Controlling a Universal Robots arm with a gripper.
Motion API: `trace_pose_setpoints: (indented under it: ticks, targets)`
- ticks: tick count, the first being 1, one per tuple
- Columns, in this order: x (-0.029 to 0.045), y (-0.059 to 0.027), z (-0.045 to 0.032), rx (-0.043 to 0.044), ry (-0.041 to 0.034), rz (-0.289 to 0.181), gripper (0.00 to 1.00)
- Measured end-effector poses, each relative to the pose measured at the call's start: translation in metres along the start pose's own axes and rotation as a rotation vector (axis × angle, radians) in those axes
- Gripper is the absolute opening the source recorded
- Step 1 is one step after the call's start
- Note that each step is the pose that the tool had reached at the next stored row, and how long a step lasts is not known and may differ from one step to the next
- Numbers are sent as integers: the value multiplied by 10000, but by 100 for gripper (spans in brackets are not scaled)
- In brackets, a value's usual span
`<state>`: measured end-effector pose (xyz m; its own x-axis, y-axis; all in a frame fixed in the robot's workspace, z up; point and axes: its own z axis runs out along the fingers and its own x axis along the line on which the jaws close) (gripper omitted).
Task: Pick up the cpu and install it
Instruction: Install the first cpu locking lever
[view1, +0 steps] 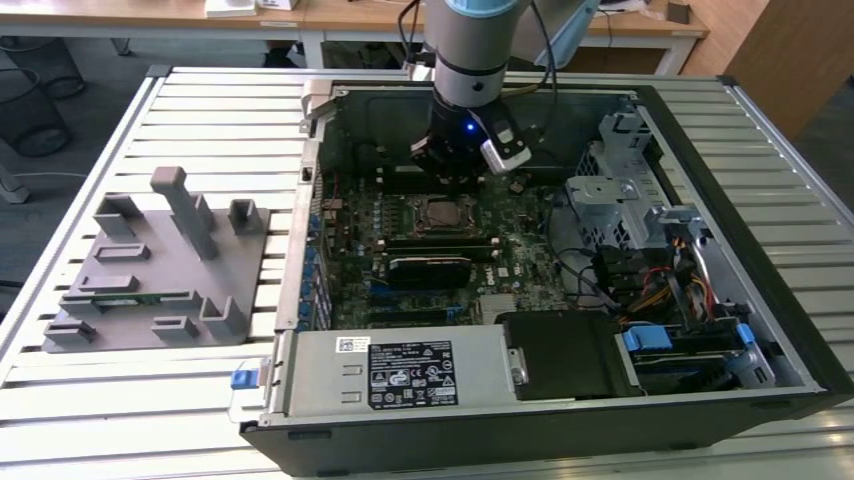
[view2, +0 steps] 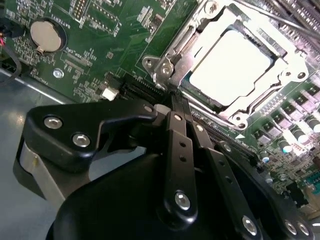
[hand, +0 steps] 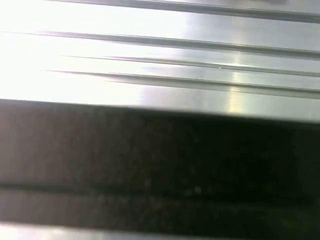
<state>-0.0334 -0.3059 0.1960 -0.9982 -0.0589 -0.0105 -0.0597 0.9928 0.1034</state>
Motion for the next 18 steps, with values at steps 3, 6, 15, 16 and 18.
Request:
trace_pose_setpoints:
  ticks: [3,6,15,16,18]
  targets:
    - [-1,3,-30,-4,4,-1,11]
    - [-1,6,-65,0,10,0,11]
    - [0,-10,-68,383,34,-1,11]
    - [0,-15,-69,417,35,-2,11]
    - [1,-20,-70,421,36,-2,11]
